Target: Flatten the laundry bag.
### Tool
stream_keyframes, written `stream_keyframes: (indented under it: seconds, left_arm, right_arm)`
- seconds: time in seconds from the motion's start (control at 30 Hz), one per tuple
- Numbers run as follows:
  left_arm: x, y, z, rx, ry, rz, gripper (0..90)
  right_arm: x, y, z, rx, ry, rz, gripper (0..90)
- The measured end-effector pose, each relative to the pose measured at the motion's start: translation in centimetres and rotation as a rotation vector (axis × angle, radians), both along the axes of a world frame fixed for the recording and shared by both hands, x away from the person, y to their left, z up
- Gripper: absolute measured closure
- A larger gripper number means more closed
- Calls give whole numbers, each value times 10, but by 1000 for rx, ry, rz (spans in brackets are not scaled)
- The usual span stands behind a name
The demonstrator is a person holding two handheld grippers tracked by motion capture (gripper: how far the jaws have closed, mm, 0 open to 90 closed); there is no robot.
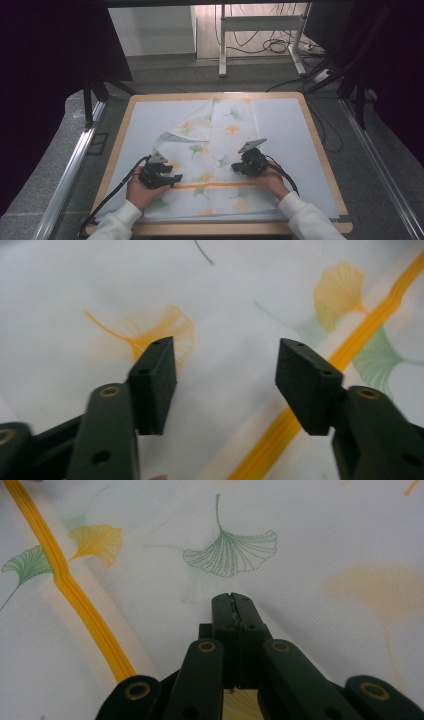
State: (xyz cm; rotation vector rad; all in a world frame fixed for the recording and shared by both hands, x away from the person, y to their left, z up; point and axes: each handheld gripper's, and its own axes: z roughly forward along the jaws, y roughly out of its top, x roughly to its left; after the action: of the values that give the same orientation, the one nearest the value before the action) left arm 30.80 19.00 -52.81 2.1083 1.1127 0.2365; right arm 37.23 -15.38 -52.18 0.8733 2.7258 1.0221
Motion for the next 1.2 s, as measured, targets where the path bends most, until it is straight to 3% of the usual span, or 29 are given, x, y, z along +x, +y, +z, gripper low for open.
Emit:
stream_keyframes:
  seconds: [0.07,0.17,0.3,0.37,0.57,0.73,0.87,1.03,1.2]
  left_arm:
    - [7,3,4,-2,-20,10,608]
    - [23,6,10,2,-48,38,710]
    - [42,8,13,11,-35,45,864]
    - [51,6,13,27,-31,47,898]
    - [85,-2,10,77,-20,61,900]
    - [109,-3,8,119,-37,77,900]
    - [122,-9,4,167,-50,60,900]
    - [126,-15,2,227,-82,37,900]
    - [142,-14,2,208,-101,63,900]
  right_arm:
    - [-1,1,0,-5,-11,4,887]
    - [-1,1,0,-6,-19,5,888]
    - [-2,1,-1,-3,-21,5,888]
    - [-2,1,-1,-2,-21,6,888]
    - [-3,1,-1,-2,-27,6,888]
    - [-3,0,-2,3,-32,8,888]
    - [-4,-1,-2,10,-39,11,888]
    - [-5,-1,-3,8,-53,7,888]
    - [-5,-1,-3,12,-48,5,888]
